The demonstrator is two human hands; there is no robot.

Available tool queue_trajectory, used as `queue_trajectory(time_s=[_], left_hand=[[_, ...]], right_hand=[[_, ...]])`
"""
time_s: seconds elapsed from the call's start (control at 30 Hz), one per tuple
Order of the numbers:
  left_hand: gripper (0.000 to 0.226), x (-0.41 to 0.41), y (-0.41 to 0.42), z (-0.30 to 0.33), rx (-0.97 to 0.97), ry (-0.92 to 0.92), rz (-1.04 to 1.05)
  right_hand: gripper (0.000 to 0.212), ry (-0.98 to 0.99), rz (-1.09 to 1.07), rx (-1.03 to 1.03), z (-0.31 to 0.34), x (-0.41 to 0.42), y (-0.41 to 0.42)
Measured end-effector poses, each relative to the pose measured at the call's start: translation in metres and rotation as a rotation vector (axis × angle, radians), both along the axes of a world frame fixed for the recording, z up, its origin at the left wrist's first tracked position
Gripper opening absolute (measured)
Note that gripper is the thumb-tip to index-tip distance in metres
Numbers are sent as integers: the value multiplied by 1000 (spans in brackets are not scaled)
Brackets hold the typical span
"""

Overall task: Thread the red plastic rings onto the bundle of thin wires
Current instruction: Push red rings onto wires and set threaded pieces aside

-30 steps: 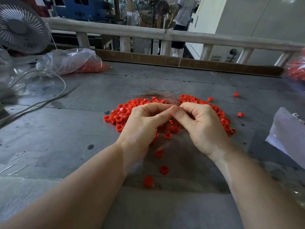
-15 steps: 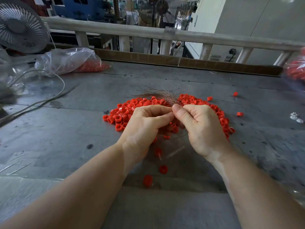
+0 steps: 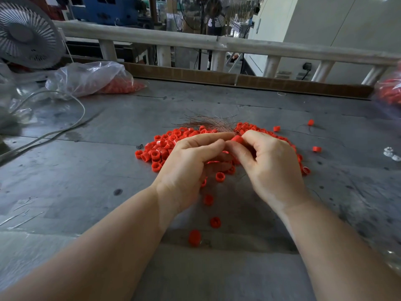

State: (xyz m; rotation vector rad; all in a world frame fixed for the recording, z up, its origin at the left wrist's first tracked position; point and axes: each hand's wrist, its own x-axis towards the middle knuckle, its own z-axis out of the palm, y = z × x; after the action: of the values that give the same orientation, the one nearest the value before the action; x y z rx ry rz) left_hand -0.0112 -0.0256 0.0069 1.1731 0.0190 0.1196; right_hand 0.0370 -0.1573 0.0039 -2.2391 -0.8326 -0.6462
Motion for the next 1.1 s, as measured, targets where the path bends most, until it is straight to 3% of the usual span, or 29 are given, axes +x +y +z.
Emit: queue_trajectory(time_s=[0.1, 0.37, 0.57, 1.1], left_hand=[[17, 0, 0, 0, -11, 12, -5], [29, 1, 1, -3, 115, -16, 20], [15, 0, 0, -3, 119, -29, 36], [14, 0, 1, -4, 251, -89, 96]], right_hand=[[33, -65, -23, -2, 1, -1, -1], [21, -177, -60, 17, 1, -2, 0], [20, -260, -46, 16, 2, -4, 1], [22, -347, -118, -133, 8, -10, -1]])
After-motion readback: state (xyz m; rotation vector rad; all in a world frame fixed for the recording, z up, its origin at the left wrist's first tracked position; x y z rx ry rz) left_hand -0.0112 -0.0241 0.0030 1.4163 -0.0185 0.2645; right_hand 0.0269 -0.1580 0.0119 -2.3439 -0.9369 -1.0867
